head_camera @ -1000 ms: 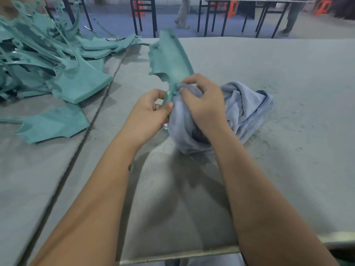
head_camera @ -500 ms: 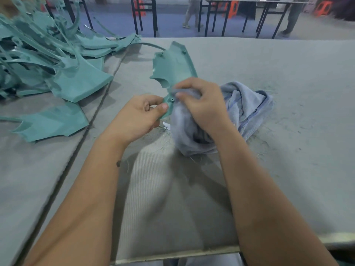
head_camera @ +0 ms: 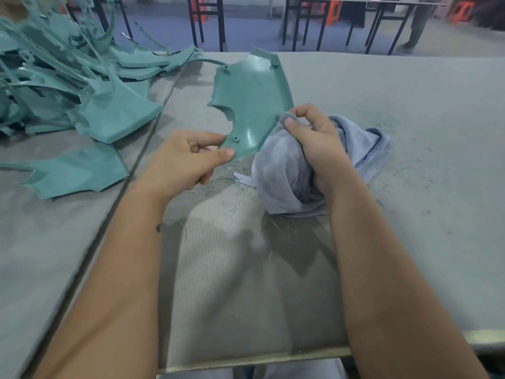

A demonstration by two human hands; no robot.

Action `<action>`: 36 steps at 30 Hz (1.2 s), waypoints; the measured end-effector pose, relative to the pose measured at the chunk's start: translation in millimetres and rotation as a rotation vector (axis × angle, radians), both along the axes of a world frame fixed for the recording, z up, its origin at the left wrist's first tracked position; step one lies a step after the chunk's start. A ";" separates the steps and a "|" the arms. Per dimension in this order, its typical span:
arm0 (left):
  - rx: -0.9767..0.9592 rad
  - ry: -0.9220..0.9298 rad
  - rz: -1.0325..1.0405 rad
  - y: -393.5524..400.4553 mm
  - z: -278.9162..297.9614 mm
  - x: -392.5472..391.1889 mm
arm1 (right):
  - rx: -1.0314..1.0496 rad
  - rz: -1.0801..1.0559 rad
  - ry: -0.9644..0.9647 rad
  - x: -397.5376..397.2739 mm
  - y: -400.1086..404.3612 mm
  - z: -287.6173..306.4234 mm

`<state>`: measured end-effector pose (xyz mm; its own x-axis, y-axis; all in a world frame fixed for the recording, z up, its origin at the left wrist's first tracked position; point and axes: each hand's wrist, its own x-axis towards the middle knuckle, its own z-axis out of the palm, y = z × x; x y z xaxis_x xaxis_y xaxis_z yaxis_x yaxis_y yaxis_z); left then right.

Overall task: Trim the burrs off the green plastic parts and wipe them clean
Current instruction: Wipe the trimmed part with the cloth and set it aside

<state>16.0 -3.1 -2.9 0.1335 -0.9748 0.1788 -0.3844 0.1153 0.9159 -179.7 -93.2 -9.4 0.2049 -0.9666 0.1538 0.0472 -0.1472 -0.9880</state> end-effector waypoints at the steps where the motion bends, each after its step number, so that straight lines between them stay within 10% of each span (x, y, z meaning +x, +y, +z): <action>1: -0.046 -0.052 0.062 -0.6 -1.1 -2.0 | -0.023 -0.029 -0.019 -0.1 0.2 -0.2; 6: -0.632 -0.300 0.523 -7.4 -5.2 -16.5 | 0.006 -0.237 -0.273 -4.3 -4.1 3.2; 14: -0.479 -0.399 0.771 -15.6 -20.0 -25.8 | 0.012 -0.508 -0.359 8.7 0.4 2.7; 21: 0.069 0.252 0.190 -26.5 -24.4 -35.6 | 0.017 -0.306 -0.186 16.9 4.3 2.5; 25: -0.020 0.678 0.084 -30.3 -21.6 -39.4 | -0.084 -0.037 0.090 27.3 12.4 1.9; 36: -0.159 0.935 0.037 -27.0 0.8 -44.6 | -0.274 0.275 0.196 10.4 21.0 8.5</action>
